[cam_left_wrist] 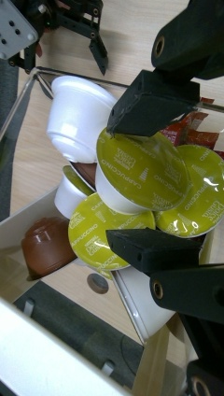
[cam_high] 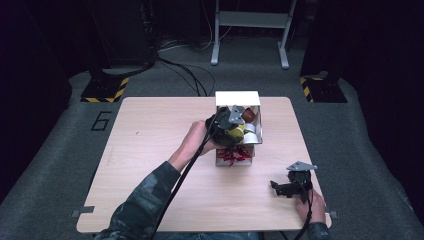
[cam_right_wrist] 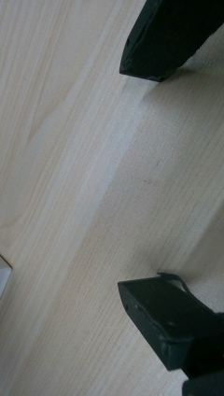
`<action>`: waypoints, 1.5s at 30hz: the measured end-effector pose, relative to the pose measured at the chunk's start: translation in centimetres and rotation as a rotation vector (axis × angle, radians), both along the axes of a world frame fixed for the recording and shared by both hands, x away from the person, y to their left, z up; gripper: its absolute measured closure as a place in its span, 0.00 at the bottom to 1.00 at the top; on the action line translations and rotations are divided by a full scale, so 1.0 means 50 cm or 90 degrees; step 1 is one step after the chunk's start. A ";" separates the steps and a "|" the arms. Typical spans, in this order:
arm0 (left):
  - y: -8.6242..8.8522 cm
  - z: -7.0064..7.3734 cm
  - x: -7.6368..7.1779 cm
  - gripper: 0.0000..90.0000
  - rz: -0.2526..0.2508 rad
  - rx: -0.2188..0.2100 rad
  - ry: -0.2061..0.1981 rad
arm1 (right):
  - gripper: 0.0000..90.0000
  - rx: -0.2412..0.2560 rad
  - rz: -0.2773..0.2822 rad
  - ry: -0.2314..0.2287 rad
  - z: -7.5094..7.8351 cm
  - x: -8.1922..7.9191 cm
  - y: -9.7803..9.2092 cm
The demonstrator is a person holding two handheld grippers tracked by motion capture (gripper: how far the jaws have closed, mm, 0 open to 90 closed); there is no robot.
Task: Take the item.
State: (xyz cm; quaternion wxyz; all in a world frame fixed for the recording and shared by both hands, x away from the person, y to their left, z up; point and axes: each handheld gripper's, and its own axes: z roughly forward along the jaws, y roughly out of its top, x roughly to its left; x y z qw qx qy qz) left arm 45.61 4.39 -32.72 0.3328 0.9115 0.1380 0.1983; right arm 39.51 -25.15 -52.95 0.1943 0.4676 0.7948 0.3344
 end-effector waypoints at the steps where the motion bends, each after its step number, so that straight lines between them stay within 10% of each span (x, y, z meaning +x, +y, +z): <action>1: -0.002 -0.002 0.000 0.48 0.005 0.002 0.001 | 0.00 0.000 0.000 0.000 0.000 0.000 0.000; 45: 0.011 -0.001 0.002 0.61 0.015 0.019 0.016 | 0.00 0.000 0.000 0.000 0.000 0.000 0.000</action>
